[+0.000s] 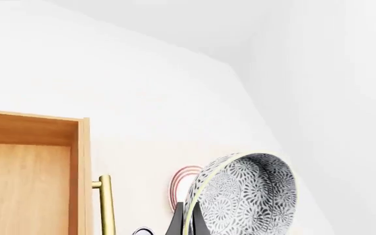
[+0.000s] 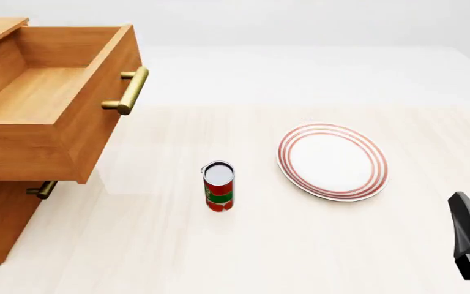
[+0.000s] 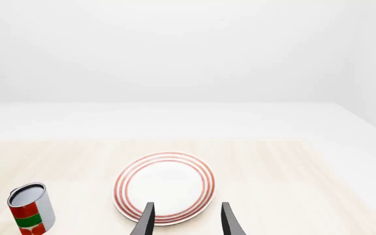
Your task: Put the bowl in the top drawer of the cabinet.
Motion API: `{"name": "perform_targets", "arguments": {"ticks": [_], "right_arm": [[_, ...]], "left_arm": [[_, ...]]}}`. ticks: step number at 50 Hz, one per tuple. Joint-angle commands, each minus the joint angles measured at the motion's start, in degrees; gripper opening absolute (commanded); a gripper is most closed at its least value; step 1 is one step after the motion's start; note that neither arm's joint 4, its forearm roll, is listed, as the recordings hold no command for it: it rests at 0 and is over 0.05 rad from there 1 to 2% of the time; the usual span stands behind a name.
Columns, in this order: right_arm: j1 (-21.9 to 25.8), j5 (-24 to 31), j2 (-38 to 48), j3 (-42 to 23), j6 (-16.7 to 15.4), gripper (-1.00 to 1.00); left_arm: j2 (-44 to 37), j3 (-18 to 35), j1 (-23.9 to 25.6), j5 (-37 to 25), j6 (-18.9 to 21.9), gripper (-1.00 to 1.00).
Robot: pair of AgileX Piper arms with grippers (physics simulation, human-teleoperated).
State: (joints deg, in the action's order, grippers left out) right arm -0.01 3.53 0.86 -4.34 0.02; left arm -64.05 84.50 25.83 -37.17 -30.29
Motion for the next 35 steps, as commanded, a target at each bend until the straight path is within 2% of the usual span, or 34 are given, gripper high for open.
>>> {"name": "perform_targets", "arguments": {"ticks": [1,17,35], "right_arm": [[0.00,0.16,-0.17,-0.01,0.00,1.00],[0.00,-0.18,0.17,0.00,0.00,1.00],[0.00,0.16,-0.17,-0.01,-0.01,1.00]], "left_arm": [[1.49,-1.69,-3.81,0.34,0.01,-1.00],[1.80,-3.76,-9.19,1.53,-0.03,-1.00],[2.43,-4.17,-12.83,1.28,0.34,-1.00]]}}
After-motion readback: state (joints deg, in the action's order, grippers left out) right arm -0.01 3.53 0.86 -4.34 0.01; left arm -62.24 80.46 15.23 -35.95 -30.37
